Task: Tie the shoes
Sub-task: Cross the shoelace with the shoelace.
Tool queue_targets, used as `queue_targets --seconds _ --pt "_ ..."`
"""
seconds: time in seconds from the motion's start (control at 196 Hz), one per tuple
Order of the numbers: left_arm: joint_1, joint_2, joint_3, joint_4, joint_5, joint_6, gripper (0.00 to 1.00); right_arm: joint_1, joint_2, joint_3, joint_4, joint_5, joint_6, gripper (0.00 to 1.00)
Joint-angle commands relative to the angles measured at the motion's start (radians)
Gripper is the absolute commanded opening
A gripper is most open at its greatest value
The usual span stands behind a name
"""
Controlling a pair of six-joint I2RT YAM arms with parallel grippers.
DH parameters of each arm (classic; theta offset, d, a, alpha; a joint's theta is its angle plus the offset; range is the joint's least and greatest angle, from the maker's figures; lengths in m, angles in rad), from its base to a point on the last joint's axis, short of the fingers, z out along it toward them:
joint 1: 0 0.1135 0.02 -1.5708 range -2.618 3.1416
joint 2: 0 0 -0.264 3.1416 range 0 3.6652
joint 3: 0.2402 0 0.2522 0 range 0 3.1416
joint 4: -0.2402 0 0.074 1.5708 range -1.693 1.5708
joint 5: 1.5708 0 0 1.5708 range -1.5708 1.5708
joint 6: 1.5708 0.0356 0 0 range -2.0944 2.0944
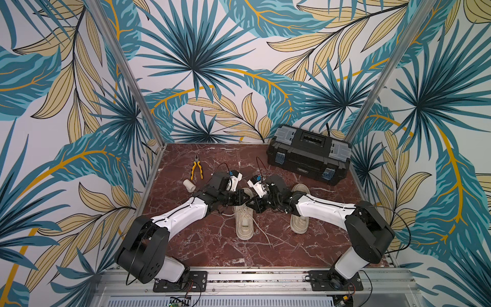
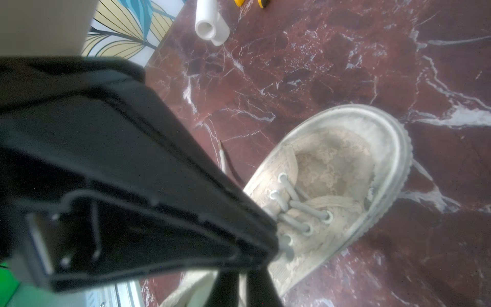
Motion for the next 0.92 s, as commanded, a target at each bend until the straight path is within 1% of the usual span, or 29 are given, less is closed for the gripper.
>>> queue_targets --seconds 0.0,0.066,0.117,0.194,0.336,0.489,0.8,0.912 --pt "0.003 -0.009 0.043 -0.023 -0.015 0.021 0.00 -0.004 -0.077 -0.020 -0.047 0.042 -0.035 0.21" --pt "0.003 -0.014 0.040 -0.032 -0.022 0.025 0.00 -0.019 -0.119 -0.055 -0.053 0.049 -0.046 0.32" --pt "0.003 -0.017 0.036 -0.036 -0.029 0.028 0.00 -0.033 -0.145 -0.085 -0.057 0.039 -0.056 0.38" --pt "0.003 -0.025 0.029 -0.039 -0.040 0.029 0.00 -0.046 -0.169 -0.121 -0.078 0.029 -0.074 0.42" --pt "0.003 -0.032 0.023 -0.040 -0.044 0.028 0.00 -0.048 -0.169 -0.175 -0.059 -0.051 -0.069 0.42" --pt "0.003 -0.042 0.024 -0.052 -0.060 0.029 0.00 -0.042 -0.118 -0.192 -0.002 -0.149 -0.035 0.42" --pt "0.003 -0.045 0.023 -0.066 -0.070 0.035 0.00 -0.037 -0.010 -0.190 0.046 -0.189 -0.015 0.41" --pt "0.003 -0.048 0.023 -0.073 -0.072 0.036 0.00 -0.038 0.010 -0.191 0.060 -0.205 -0.006 0.37"
